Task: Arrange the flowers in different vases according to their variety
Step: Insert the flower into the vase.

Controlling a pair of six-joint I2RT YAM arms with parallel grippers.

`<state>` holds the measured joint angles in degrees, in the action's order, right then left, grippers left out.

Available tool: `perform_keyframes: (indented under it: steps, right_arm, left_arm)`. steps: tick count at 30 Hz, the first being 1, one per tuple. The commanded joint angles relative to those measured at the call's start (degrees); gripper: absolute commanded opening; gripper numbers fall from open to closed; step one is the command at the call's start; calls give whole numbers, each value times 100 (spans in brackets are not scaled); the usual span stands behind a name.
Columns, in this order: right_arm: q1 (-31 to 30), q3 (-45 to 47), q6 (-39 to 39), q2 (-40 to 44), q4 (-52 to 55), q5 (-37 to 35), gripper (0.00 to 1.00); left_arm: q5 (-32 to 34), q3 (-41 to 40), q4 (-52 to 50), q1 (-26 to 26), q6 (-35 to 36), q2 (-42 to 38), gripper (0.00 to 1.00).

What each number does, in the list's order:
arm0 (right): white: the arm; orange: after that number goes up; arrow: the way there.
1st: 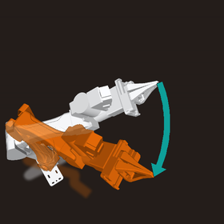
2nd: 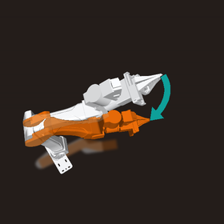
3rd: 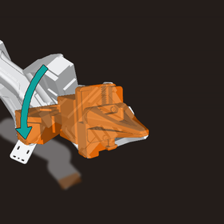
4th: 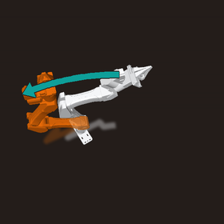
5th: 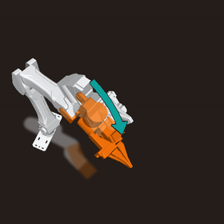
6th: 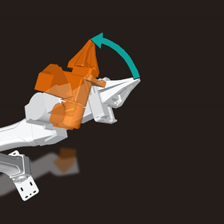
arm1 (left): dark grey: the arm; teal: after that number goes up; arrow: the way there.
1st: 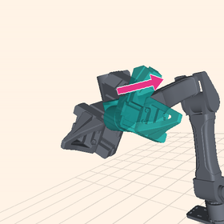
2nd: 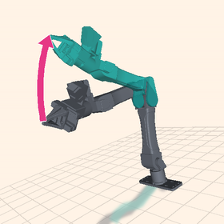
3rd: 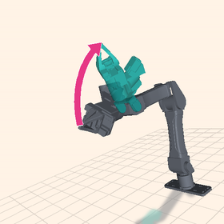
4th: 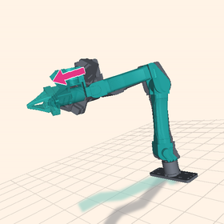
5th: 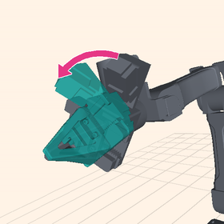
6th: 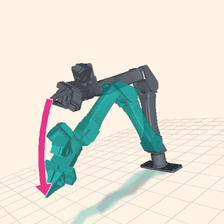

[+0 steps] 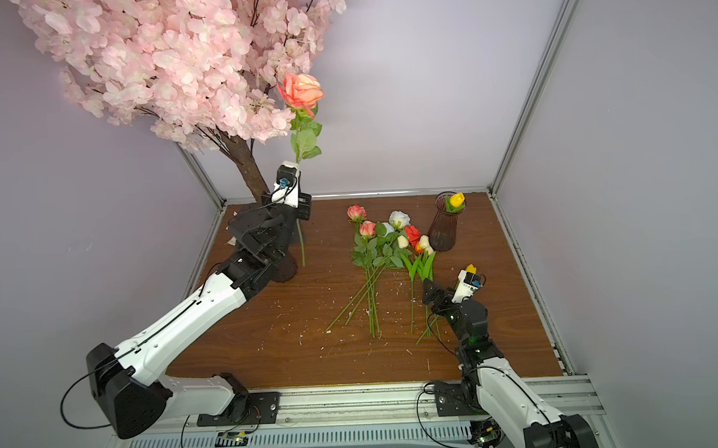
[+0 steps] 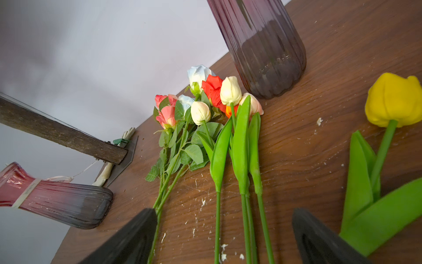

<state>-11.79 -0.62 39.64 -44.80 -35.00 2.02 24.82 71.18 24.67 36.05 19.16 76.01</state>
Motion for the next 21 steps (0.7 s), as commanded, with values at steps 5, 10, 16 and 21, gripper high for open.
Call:
perform_keyframes:
  steps: [5, 10, 16, 21]
  right_arm:
    - [14, -122, -37, -49, -362, 46, 100]
    - [18, -124, -36, -103, -379, 35, 100]
    - [16, -118, -30, -251, -467, 33, 99]
    - [18, -138, 1, -455, -577, 70, 99]
  left_arm:
    - [97, 0, 1205, -182, 1138, -22, 0]
    - [49, -824, 2174, -184, 904, -758, 0]
    - [-819, -1757, 1906, -184, -479, -2303, 0]
    - [-1865, -1768, 936, -186, -1331, -2963, 0]
